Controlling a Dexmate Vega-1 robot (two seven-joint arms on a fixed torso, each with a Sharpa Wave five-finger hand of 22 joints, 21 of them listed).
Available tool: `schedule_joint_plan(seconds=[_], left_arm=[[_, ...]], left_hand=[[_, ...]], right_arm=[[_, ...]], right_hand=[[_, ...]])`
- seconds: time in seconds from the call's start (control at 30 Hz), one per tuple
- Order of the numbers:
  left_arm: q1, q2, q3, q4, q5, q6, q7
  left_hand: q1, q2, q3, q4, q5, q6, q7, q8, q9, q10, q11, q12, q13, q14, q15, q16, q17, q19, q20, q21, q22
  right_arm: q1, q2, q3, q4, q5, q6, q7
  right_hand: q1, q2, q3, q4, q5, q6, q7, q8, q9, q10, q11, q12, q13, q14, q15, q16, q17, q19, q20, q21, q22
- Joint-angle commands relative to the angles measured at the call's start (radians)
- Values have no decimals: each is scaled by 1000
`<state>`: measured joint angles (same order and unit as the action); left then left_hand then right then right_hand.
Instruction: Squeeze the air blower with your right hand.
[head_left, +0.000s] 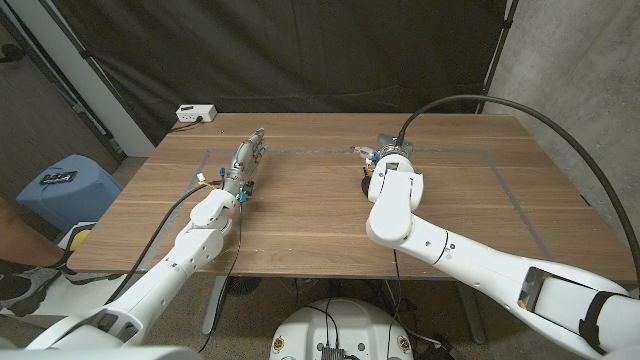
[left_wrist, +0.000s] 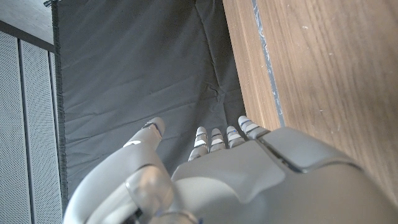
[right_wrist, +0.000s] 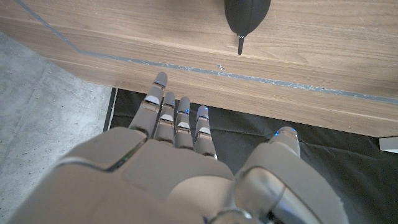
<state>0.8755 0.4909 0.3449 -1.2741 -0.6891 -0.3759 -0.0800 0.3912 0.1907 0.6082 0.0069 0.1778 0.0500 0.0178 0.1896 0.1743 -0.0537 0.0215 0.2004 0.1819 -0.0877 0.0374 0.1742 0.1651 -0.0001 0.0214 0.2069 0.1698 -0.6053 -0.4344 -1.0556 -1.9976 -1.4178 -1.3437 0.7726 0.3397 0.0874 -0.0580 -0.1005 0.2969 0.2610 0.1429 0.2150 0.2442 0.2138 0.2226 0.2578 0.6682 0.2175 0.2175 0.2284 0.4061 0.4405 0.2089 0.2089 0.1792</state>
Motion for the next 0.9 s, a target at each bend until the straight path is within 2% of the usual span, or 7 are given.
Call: schedule_joint_plan(seconds=[0.03, 0.43, 0.67, 0.9], left_arm=[[-11, -4, 2, 13, 6, -7, -2], [-12, -6, 2, 15, 4, -8, -2], [-15, -8, 1, 23, 1, -8, -6], [-25, -10, 2, 38, -2, -10, -18]], left_hand=[[11, -1, 2, -2, 4, 7, 1, -3, 5, 3, -1, 2, 3, -4, 4, 3, 2, 6, 6, -1, 5], [12, -1, 2, -2, 4, 7, 1, -3, 5, 2, -1, 2, 3, -4, 4, 4, 2, 6, 6, -2, 5], [12, -1, 2, -2, 4, 8, 0, -4, 5, 4, -2, 2, 3, -5, 4, 3, 2, 7, 6, -3, 5], [12, -1, 2, -2, 4, 8, 1, -4, 5, 3, -1, 2, 3, -4, 4, 4, 2, 7, 7, -3, 5]], right_arm=[[-98, 102, 94, 69, -171, 107, 83], [-230, 246, 240, 120, -349, 275, 85], [-279, 316, 292, 143, -412, 344, 65], [-313, 364, 326, 160, -447, 382, 36]], right_hand=[[7, 10, -14, -3, 6, 8, 68, -4, 5, -2, -2, 5, 18, 13, -4, -4, 11, -5, 3, -3, 4], [20, 15, -36, 1, 11, 21, 68, -3, 14, -2, -2, 26, 68, 30, -4, -1, 35, -9, 3, -3, 4], [25, 17, -46, 3, 19, 38, 67, 0, 24, -2, -2, 31, 84, 35, -4, -2, 45, -11, 4, -3, 4], [36, 24, -46, 1, 18, 48, 67, 2, 37, -5, -2, 31, 93, 37, -4, -3, 51, -12, 4, -3, 4]])
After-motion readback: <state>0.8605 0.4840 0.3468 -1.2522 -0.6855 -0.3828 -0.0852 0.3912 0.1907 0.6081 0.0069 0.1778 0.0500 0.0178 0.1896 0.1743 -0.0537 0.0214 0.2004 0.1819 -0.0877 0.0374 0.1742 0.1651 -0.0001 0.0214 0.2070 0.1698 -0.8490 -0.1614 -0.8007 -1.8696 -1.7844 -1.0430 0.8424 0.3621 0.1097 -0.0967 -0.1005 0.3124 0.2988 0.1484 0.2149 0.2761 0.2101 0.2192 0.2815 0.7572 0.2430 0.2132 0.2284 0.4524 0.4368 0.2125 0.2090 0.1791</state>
